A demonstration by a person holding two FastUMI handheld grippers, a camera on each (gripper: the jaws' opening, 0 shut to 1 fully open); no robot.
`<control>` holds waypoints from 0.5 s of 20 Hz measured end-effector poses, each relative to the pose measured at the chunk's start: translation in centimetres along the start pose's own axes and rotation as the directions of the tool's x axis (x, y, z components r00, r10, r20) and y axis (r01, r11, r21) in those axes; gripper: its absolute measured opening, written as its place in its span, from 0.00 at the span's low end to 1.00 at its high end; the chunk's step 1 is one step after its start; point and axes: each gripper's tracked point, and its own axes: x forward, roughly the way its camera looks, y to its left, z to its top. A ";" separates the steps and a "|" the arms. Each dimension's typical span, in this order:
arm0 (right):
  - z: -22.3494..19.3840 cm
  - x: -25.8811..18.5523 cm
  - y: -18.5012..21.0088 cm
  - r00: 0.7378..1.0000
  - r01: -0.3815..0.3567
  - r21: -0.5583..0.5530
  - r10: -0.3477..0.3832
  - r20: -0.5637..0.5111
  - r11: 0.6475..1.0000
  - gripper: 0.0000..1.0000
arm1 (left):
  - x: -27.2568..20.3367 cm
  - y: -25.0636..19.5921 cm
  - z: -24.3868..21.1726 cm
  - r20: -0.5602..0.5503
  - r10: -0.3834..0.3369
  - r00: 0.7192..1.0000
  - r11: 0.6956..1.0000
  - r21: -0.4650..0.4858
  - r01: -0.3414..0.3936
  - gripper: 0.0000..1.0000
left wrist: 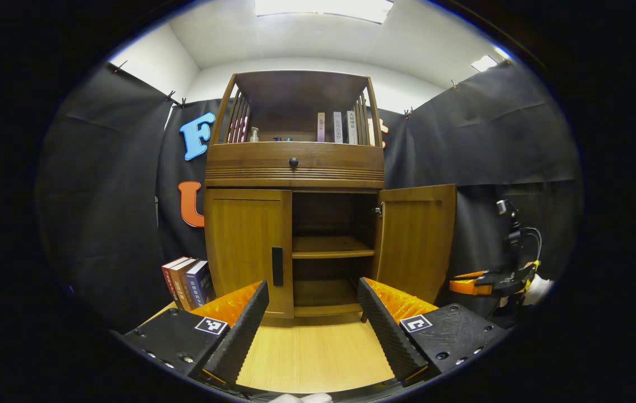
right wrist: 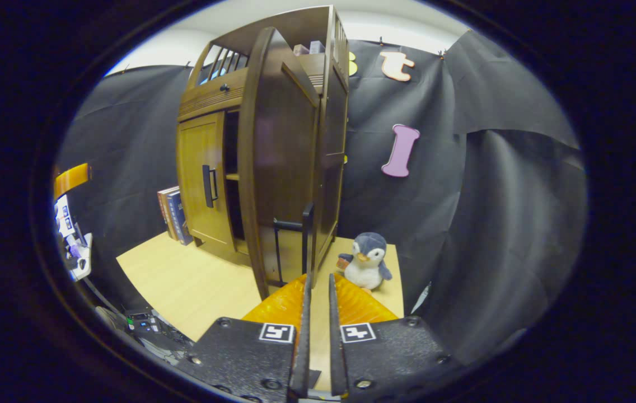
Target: Open the right door of the double-door shoe cabinet with the right hand, and open the left door with the left hand.
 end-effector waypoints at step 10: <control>6.5 -3.2 10.0 0.987 0.110 0.043 -0.115 0.116 0.993 0.87 | 2.4 7.4 -0.7 -0.018 -0.008 1.000 0.999 0.037 0.008 0.96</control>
